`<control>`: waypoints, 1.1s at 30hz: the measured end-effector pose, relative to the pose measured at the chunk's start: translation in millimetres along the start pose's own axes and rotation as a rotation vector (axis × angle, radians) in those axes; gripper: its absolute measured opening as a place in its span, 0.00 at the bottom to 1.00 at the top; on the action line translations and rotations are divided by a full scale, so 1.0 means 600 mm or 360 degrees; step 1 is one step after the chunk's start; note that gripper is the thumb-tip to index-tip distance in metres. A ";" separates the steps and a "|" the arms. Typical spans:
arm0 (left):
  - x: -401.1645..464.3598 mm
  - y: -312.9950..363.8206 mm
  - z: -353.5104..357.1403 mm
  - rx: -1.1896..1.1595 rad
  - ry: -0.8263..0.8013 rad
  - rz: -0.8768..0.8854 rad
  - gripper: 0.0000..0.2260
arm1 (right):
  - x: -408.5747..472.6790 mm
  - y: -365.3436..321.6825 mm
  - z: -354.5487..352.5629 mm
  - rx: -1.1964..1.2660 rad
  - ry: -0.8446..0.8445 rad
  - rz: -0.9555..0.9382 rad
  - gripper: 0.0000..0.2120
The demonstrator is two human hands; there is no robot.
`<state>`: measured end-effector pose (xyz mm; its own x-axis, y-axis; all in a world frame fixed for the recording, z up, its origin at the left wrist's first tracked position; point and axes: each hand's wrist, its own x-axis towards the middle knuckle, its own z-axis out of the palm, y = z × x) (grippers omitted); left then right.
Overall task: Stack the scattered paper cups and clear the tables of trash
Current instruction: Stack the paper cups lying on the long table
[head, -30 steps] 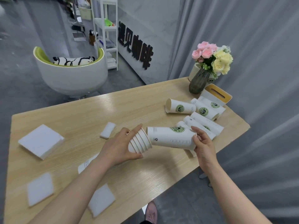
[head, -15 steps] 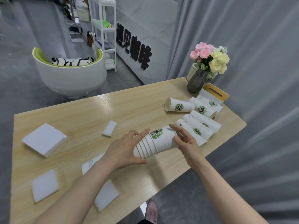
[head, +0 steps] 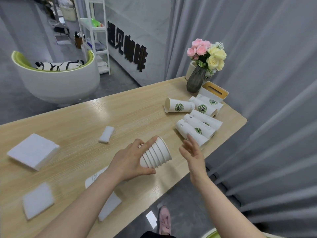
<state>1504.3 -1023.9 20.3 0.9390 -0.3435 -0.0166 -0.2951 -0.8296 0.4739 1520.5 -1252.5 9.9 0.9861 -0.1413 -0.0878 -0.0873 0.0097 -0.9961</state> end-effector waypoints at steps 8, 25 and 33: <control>0.055 0.011 0.009 -0.0059 0.0048 -0.0107 0.46 | 0.110 0.053 -0.104 -0.0120 0.0479 0.0283 0.26; 0.150 0.007 0.034 -0.0081 -0.0018 -0.0231 0.46 | 0.208 0.076 -0.140 0.0049 0.0361 0.0314 0.19; 0.151 -0.001 0.037 -0.0047 -0.0048 -0.0214 0.47 | 0.215 0.023 -0.175 0.0224 0.0096 0.0188 0.23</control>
<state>1585.6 -1063.9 -1.1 0.9638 -0.2438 -0.1079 -0.1615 -0.8558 0.4915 1631.6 -1374.5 -15.2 0.9595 -0.1901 -0.2077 -0.1768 0.1673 -0.9699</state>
